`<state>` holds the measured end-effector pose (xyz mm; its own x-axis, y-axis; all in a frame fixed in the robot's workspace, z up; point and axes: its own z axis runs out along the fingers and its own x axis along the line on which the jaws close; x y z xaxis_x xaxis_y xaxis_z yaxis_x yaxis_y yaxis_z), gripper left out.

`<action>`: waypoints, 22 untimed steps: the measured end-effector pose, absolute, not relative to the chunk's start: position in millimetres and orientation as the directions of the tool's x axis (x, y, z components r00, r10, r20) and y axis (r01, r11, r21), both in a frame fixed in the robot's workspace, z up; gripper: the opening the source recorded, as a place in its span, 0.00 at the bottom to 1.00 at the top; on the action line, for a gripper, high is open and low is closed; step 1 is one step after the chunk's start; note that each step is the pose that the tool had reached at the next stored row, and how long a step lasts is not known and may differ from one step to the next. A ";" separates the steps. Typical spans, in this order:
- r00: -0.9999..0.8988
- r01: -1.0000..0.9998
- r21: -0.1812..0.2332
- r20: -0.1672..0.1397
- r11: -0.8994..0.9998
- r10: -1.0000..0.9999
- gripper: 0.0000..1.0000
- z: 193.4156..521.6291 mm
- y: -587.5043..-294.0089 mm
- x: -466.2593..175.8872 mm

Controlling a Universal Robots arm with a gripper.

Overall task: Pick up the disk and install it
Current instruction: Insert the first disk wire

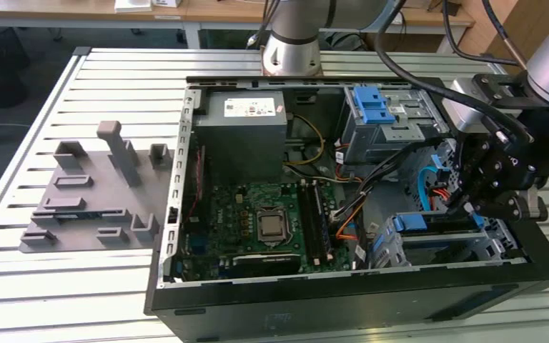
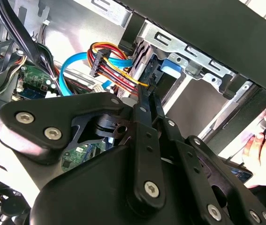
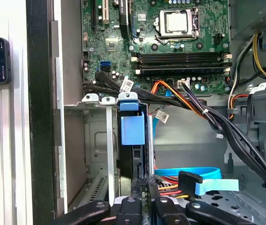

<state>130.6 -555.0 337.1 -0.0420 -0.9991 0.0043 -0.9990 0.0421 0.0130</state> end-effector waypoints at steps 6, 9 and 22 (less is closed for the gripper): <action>-0.043 -0.999 0.013 0.004 0.043 -0.999 0.17 336.5 -555.6 130.6; -0.044 -0.999 0.013 0.004 0.044 -0.999 0.17 335.9 -555.6 130.8; -0.048 -0.999 0.013 0.004 0.048 -0.999 0.17 333.9 -555.6 131.8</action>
<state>131.8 -555.6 333.9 -0.0479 -0.9988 0.0044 -0.9988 0.0479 0.0130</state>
